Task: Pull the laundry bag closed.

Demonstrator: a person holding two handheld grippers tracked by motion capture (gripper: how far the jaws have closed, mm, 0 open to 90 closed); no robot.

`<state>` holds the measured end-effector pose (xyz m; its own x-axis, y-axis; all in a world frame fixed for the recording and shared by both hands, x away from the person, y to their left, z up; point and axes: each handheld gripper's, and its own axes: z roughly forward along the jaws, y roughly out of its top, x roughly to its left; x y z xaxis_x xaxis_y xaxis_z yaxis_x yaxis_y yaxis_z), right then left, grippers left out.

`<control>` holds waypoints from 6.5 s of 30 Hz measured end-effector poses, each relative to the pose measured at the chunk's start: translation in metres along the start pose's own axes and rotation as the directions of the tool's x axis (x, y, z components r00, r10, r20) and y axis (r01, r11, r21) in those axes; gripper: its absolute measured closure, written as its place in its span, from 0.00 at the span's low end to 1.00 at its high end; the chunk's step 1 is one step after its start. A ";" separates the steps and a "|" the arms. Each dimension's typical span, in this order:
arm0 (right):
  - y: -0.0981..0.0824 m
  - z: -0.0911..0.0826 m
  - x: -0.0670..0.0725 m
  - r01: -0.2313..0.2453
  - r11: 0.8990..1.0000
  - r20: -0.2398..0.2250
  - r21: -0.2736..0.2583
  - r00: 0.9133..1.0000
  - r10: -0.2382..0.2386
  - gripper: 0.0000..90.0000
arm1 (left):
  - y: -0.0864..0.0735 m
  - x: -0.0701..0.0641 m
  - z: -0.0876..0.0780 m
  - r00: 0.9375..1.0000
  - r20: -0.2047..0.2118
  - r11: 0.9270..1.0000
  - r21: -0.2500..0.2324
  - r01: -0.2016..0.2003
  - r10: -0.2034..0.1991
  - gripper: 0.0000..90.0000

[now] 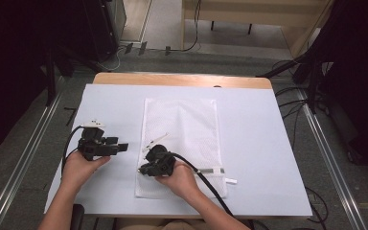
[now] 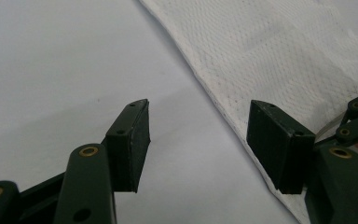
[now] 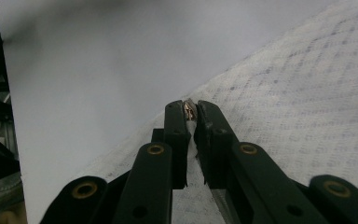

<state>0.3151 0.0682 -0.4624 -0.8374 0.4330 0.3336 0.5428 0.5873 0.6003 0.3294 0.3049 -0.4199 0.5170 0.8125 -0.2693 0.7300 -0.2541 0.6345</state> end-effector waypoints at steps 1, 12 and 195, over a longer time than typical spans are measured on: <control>0.000 0.000 0.001 -0.002 1.000 -0.005 -0.001 1.000 0.002 0.92 | 0.000 0.000 0.000 1.000 -0.001 1.000 -0.001 0.002 -0.002 0.44; -0.004 0.006 0.013 0.069 0.997 0.047 -0.025 0.997 -0.067 0.95 | 0.000 0.000 -0.001 1.000 -0.005 1.000 -0.006 0.003 -0.003 0.44; -0.020 -0.059 -0.031 0.140 0.988 -0.042 -0.065 0.989 -0.143 0.98 | -0.019 -0.039 0.018 0.927 0.341 0.959 0.175 -0.225 0.156 0.98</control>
<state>0.3264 0.0030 -0.4420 -0.9082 0.3158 0.2746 0.4151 0.5961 0.6873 0.3030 0.2687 -0.4345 0.7455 0.5346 -0.3981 0.6612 -0.5183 0.5424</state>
